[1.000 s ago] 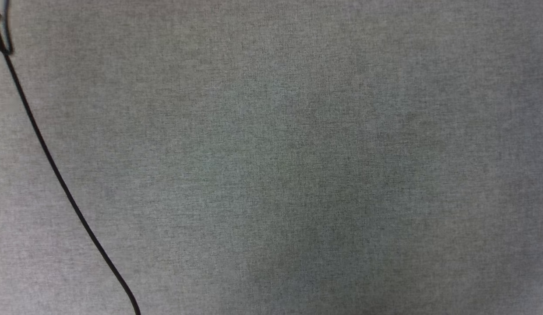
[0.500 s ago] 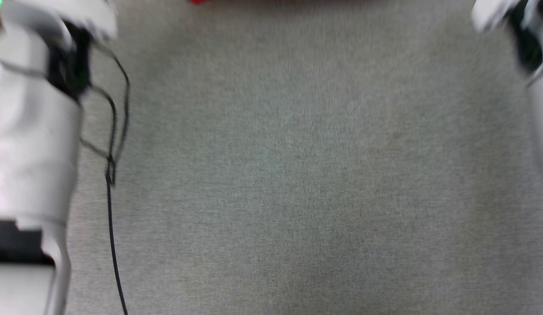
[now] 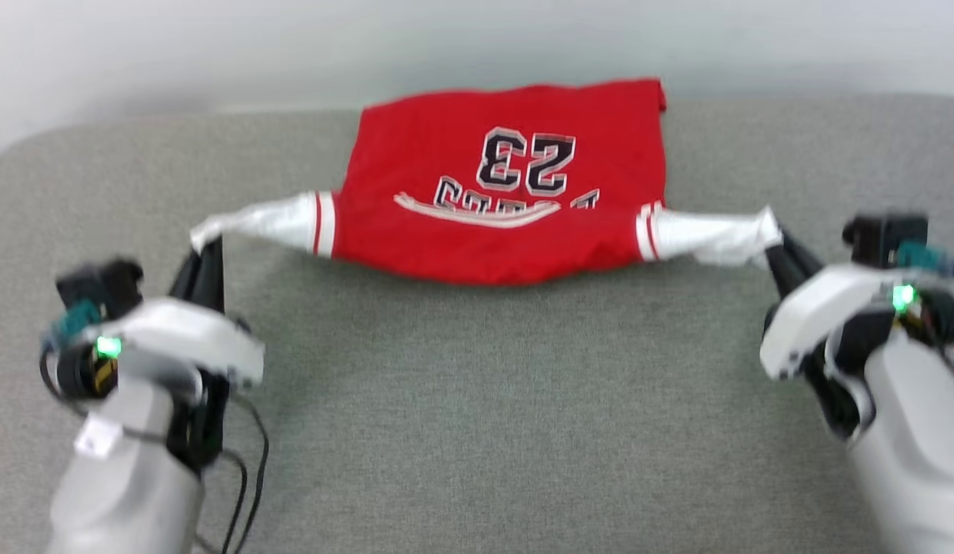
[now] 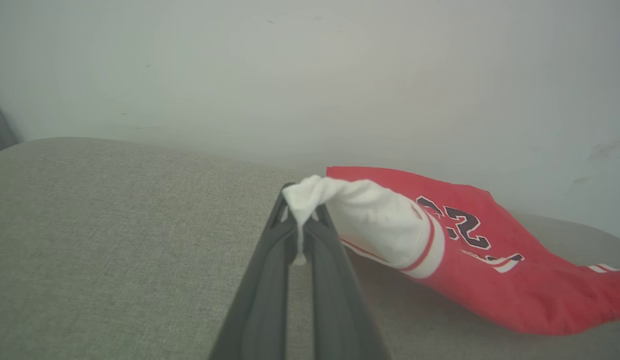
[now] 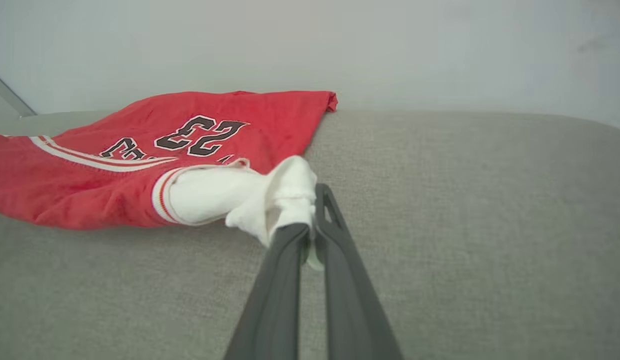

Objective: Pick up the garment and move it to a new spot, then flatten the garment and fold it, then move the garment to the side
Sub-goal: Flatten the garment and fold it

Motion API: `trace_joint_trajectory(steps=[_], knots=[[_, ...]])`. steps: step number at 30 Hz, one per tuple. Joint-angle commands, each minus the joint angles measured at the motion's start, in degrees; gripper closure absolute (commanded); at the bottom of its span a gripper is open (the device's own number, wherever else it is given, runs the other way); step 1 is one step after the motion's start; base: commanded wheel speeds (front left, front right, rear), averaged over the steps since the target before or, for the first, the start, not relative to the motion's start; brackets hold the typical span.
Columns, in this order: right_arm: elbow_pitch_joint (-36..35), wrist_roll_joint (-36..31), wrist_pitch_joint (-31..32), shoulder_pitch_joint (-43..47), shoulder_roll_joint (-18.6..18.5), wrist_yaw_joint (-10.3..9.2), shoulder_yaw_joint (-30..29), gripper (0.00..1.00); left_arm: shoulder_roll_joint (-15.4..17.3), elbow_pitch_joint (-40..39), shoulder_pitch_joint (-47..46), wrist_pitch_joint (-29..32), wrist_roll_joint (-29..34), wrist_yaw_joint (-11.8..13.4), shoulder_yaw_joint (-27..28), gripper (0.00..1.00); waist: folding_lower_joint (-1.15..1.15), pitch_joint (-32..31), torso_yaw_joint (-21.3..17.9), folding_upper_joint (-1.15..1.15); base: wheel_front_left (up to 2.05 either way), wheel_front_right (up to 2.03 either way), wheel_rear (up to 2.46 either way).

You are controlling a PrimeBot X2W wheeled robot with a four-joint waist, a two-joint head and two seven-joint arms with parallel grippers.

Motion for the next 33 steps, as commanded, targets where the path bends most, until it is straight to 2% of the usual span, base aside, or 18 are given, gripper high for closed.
trace_joint_trajectory(steps=[1,9,15,20,26,27,28,29,33], knots=[[-0.9,0.3,-0.3,2.2,-0.2,-0.02,-0.3,1.0,0.5,-1.0,2.3,0.0,-0.2,0.6,0.1,1.0,0.02,-3.2,0.1,0.0,0.0,0.0,0.0],[-9.9,0.9,0.4,18.7,1.0,-0.02,-2.5,1.0,1.5,-11.7,21.3,2.9,-2.0,5.6,0.8,1.0,0.02,-7.9,0.6,0.0,0.0,0.0,0.0],[-17.8,-0.1,1.7,30.4,3.3,-0.02,-5.7,1.0,2.0,-18.9,32.9,5.3,-3.2,9.7,1.4,1.0,0.02,-10.0,1.5,0.0,0.0,0.0,0.0],[-24.9,-1.8,2.9,39.7,6.0,-0.02,-9.5,1.0,2.8,-23.6,39.6,7.2,-3.4,12.3,1.4,1.0,0.02,-10.7,2.7,0.0,0.0,0.0,0.0],[-32.6,-6.3,5.3,48.2,8.7,-0.02,-11.8,0.99,3.2,-27.8,42.9,8.4,-2.5,13.7,0.4,1.0,0.02,-10.2,3.8,0.0,0.0,0.0,0.0],[-33.5,-6.5,5.8,48.8,9.1,-0.02,-11.8,0.76,3.1,-28.5,42.6,8.1,-2.1,13.7,0.0,1.0,0.02,-10.0,3.9,0.0,0.0,0.0,0.0],[-34.5,-6.5,6.2,49.0,9.4,-0.02,-11.8,0.43,2.9,-29.1,42.1,8.0,-1.6,13.9,-0.5,1.0,0.02,-9.8,4.1,0.0,0.0,0.0,0.0],[-35.7,-6.6,5.7,48.9,9.6,-0.02,-12.0,0.0,2.6,-29.8,41.6,7.9,-1.3,13.9,-1.0,1.0,0.02,-9.6,4.3,0.0,0.0,0.0,0.0],[-38.7,-5.4,4.3,46.0,10.5,-0.02,-13.4,0.0,1.8,-32.1,39.6,7.3,0.2,13.9,-2.7,1.0,0.02,-8.5,5.6,0.0,0.0,0.0,0.0]])
